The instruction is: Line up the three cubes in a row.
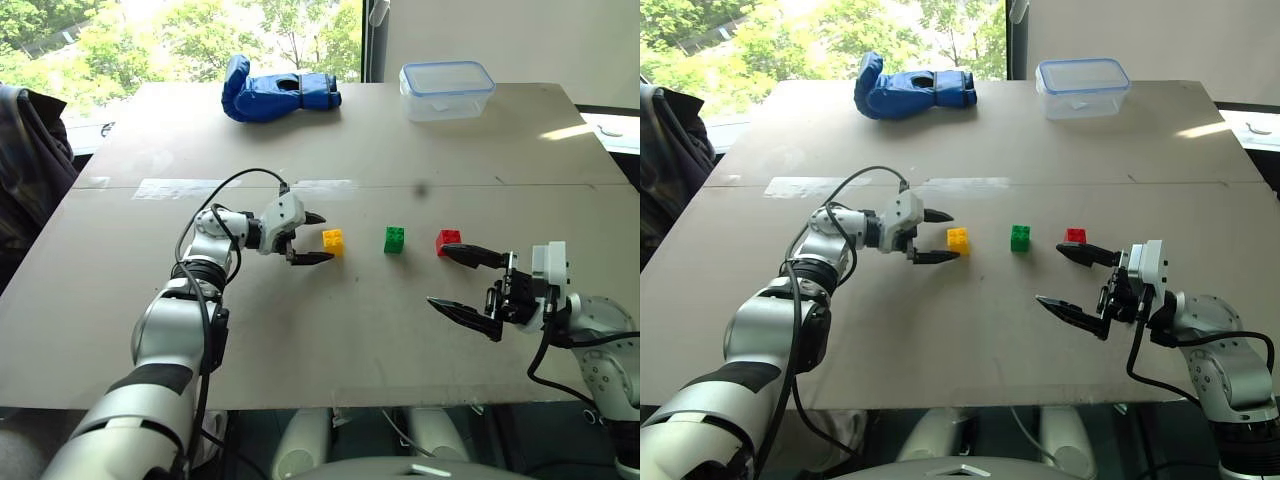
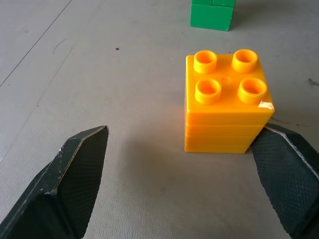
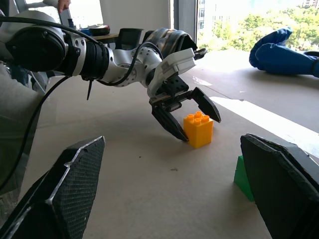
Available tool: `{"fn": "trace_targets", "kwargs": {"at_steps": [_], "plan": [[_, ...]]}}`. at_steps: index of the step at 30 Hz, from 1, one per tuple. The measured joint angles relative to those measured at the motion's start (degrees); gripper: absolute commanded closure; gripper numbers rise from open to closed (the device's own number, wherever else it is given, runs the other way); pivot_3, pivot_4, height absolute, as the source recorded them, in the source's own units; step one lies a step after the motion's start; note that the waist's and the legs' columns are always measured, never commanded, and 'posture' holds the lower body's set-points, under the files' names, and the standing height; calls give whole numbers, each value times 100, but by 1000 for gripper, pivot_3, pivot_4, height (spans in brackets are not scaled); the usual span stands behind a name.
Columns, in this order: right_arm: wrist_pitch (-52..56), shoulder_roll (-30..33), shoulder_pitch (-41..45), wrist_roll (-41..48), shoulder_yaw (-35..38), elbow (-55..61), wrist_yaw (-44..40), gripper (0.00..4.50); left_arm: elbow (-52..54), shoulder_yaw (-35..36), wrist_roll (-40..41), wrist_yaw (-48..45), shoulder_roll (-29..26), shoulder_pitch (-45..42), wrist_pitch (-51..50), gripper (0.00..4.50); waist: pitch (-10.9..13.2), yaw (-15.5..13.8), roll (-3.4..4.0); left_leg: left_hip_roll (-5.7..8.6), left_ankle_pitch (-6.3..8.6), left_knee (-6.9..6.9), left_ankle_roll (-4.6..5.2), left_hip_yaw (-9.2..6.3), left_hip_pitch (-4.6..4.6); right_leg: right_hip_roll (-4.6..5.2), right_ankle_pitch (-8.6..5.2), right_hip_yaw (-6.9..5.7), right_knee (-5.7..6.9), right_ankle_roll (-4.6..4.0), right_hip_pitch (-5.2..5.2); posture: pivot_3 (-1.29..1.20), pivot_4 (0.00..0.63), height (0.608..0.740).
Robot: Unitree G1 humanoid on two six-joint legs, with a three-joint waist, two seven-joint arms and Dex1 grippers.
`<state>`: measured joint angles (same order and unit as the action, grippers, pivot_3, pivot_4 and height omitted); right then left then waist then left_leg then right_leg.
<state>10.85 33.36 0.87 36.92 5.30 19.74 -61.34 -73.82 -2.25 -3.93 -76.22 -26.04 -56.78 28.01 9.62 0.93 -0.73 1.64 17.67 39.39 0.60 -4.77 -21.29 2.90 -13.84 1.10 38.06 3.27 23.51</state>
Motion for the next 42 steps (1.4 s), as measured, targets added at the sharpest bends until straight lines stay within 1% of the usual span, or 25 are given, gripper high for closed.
{"fn": "trace_targets", "kwargs": {"at_steps": [18, 26, 28, 31, 35, 37, 42], "plan": [[5, -5, 2, -28, -5, 0, 63, 0, -61, 0, -99, 227, -9, -14, -1, 27, 0, 0, 0, 0, 0, 0, 0, 0, 0, 0, 0, 0, 0, 0, 0, 0, 150, 740], [8, -9, 17, -260, -6, -4, 340, 0, -76, 43, -77, 211, -9, -29, -57, 27, 0, 1, 0, 0, 0, 0, 0, 0, 0, 0, 0, 0, 1, 0, 0, 0, 150, 740], [11, -12, 50, -376, -13, -28, 465, 0, -98, 220, 43, 141, -6, -30, -205, 27, 0, 5, 0, 0, 0, 0, 0, 0, 0, 0, 0, 0, 1, 0, 1, 0, 150, 740], [11, -18, 72, -444, -28, -57, 530, 0, -97, 289, 148, -66, -15, -31, -236, 27, 0, 3, 0, 0, -1, 0, -2, 0, 0, 0, 0, 0, 1, 0, 1, 0, 150, 740], [11, -35, 68, -442, -29, -57, 531, 0, -92, 410, 319, -631, -65, -30, -274, 27, 0, 6, 0, 0, -1, 0, -2, 1, -1, 0, 0, 0, 0, 0, 1, 0, 150, 740], [11, -35, 51, -441, -29, -56, 528, 0, -50, 410, 351, -900, -164, -4, -269, 27, 0, 15, 0, 0, -1, 0, -2, 1, 0, -1, 0, 0, 1, 0, 1, 0, 150, 740], [-3, -28, -142, -435, 34, -55, 518, 0, 238, 520, 542, -1212, -423, 225, -264, 27, 0, 12, 0, -1, -1, 0, -2, 0, -1, 0, 0, 0, 0, 0, 1, 0, 150, 740]]}}
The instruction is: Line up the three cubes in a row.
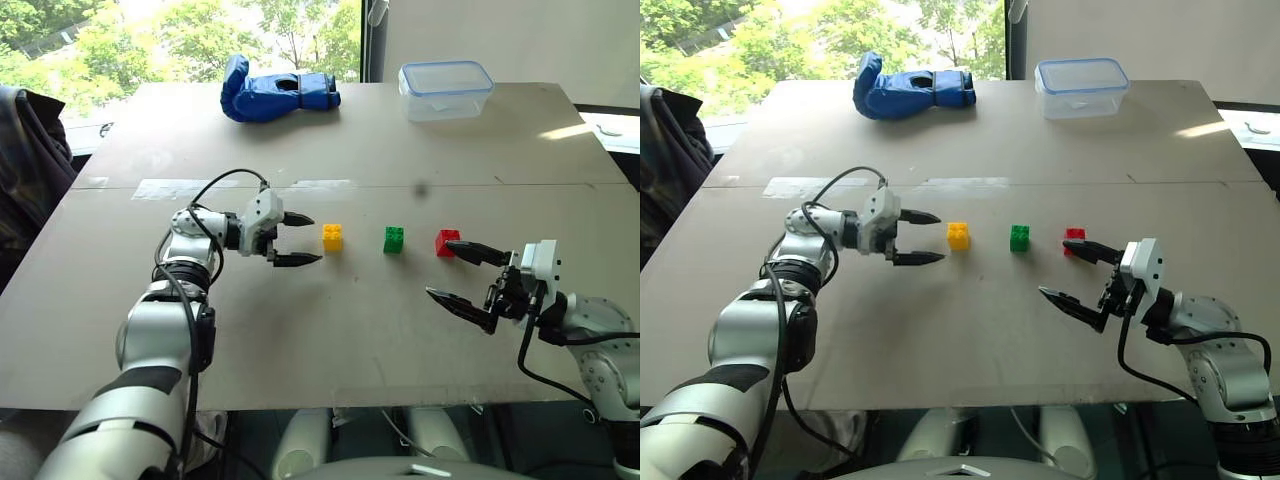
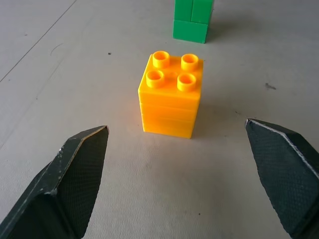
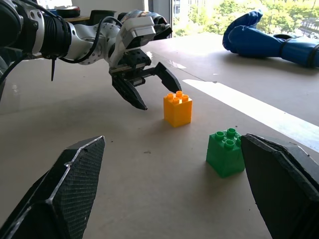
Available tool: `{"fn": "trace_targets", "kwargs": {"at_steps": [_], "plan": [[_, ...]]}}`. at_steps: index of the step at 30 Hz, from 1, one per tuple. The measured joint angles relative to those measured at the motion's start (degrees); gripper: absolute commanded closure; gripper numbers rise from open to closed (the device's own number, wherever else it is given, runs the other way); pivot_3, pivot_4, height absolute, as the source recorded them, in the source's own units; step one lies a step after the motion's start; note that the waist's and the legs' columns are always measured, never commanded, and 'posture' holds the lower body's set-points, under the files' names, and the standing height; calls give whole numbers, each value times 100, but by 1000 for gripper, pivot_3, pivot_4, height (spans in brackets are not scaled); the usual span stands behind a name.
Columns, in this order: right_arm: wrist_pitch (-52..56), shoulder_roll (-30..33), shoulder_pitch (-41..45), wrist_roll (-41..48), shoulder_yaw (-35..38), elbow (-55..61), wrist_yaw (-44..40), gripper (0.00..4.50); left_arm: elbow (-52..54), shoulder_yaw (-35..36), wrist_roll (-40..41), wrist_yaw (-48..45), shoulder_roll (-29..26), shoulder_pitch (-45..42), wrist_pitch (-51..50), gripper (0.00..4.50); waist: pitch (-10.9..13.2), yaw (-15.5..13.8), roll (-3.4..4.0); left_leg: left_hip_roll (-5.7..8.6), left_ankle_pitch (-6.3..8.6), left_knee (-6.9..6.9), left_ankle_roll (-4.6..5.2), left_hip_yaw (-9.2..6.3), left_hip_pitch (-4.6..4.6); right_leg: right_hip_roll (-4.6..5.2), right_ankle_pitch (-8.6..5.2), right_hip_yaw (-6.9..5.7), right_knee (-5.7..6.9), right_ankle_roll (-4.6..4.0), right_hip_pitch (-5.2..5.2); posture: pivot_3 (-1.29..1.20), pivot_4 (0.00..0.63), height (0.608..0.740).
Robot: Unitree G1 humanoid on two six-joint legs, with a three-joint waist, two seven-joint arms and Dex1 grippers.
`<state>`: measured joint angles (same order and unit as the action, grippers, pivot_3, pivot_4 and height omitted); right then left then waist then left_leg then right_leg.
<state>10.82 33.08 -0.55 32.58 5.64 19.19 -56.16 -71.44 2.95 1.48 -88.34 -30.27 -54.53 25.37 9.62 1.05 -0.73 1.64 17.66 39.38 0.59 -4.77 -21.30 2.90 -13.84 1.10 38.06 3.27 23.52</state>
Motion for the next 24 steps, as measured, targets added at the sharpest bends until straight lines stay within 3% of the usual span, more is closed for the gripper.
{"fn": "trace_targets", "kwargs": {"at_steps": [5, 9, 13, 19, 24], "plan": [[-151, 113, -473, 37, 400, -92, -174, 0, 1445, 184, 834, -334, -309, 918, -707, 27, 0, -1, 2, -19, 1, -2, 1, 2, 0, 3, 0, 4, -1, 0, 0, 0, 150, 740], [-467, 108, -733, -16, 762, -648, -228, 0, 5065, 373, 1727, 355, -470, 3176, -2819, 27, -3, 56, 8, -36, 3, -16, 3, 16, 8, 14, 0, 25, -7, -1, 0, 0, 150, 740], [-905, 110, -856, -289, 905, -1374, -336, 0, 7682, 352, 1837, 1674, -443, 5078, -4145, 27, -2, 15, 13, -39, 5, -19, 5, 22, 24, 36, 0, 50, -3, -2, -8, 0, 150, 740], [-1255, 130, -817, -318, 924, -1711, -518, 0, 9695, 299, 1840, 3396, -22, 6511, -5153, 27, -10, -42, 37, -42, 4, -19, 5, 28, 73, 16, -1, 46, -9, -3, -54, 0, 150, 740], [-1378, 130, -817, -319, 937, -1876, -568, 0, 9859, 255, 1605, 4214, 201, 6914, -5069, 27, -12, -42, 41, -41, 4, -19, 5, 31, 73, 4, -1, 35, -10, -3, -53, 0, 150, 740]]}}
